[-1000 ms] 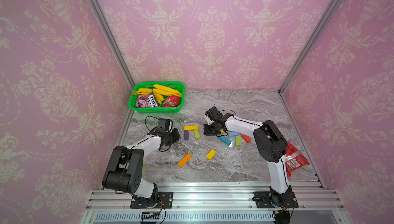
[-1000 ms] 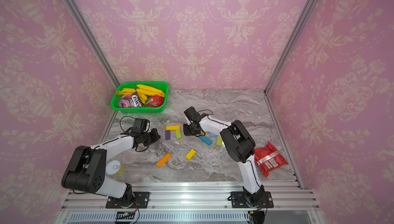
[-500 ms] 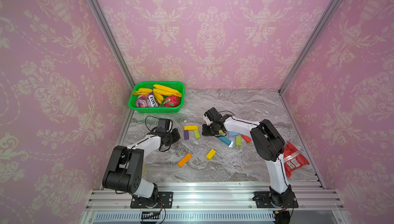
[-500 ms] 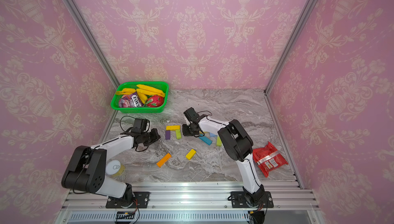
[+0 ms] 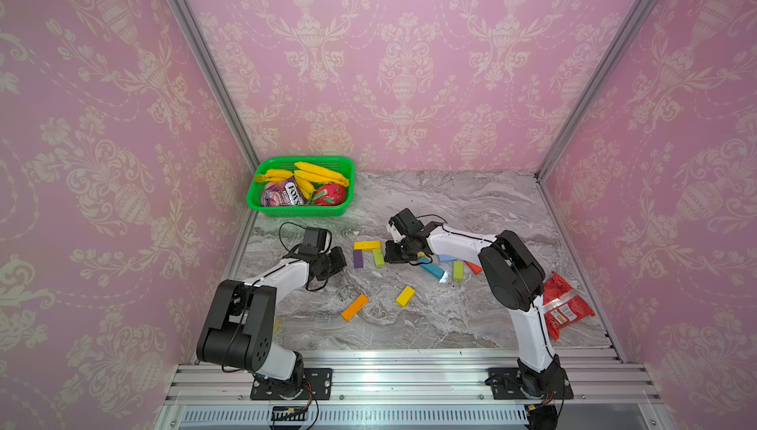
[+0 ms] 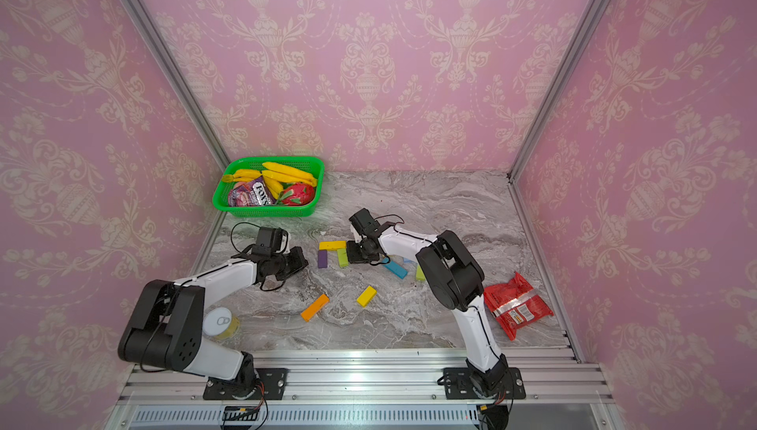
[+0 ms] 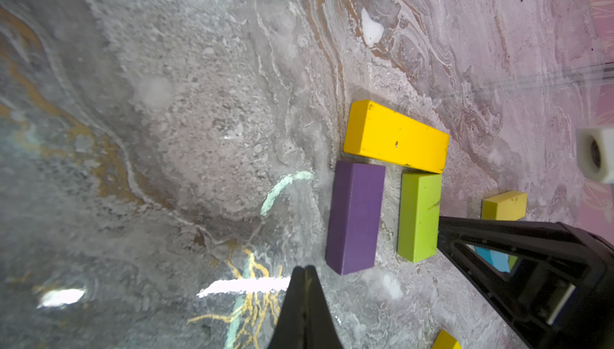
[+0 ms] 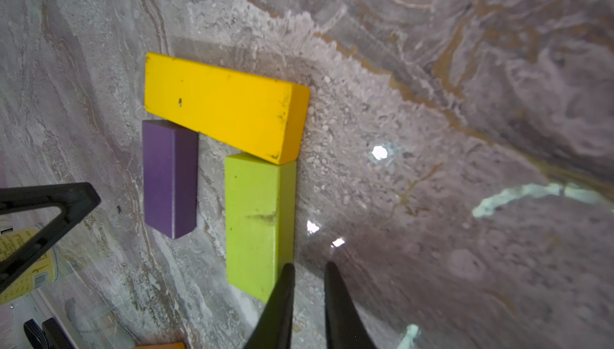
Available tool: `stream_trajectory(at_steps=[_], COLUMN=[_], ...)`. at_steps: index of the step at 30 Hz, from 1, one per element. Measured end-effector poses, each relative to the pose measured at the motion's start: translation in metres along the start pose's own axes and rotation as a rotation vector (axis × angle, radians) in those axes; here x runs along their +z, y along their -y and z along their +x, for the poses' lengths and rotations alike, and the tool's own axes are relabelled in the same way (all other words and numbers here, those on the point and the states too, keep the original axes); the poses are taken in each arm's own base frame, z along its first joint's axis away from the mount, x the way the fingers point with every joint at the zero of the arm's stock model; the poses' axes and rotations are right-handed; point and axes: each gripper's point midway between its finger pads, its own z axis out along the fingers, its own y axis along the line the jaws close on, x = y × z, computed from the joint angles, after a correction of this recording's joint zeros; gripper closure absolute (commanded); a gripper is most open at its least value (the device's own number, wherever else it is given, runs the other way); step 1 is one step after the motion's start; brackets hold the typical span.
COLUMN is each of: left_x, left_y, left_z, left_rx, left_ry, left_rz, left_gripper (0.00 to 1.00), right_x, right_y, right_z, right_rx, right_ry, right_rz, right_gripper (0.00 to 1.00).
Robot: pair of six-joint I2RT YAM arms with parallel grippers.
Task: Assemble the letter p with building blocks
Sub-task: Adjust the building block at the center of the board.
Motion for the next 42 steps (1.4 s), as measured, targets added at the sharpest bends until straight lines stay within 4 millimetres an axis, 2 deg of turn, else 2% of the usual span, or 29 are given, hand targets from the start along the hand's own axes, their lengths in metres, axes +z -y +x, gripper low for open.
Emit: stream_trajectory(at_steps=[31,37,42], left_x=[0.000,0.000,0.003], left_y=[0.000,0.000,0.000], left_z=[0.000,0.000,0.003], left_rx=[0.000,0.002,0.000], left_ry=[0.000,0.000,-0.015], left_rz=[0.000,0.000,0.011], left_gripper=[1.00,1.00,1.00], right_x=[0.002,-0.008,-0.024], right_y=[-0.003,0.005,-0.005], right_z=[0.001,0.004,0.002], right_rx=[-0.004,-0.006,-0.028], right_ry=[0.002,0.010,0.030], right_rz=[0.009,0.070,0.065], right_gripper=[0.78,0.78,0.78])
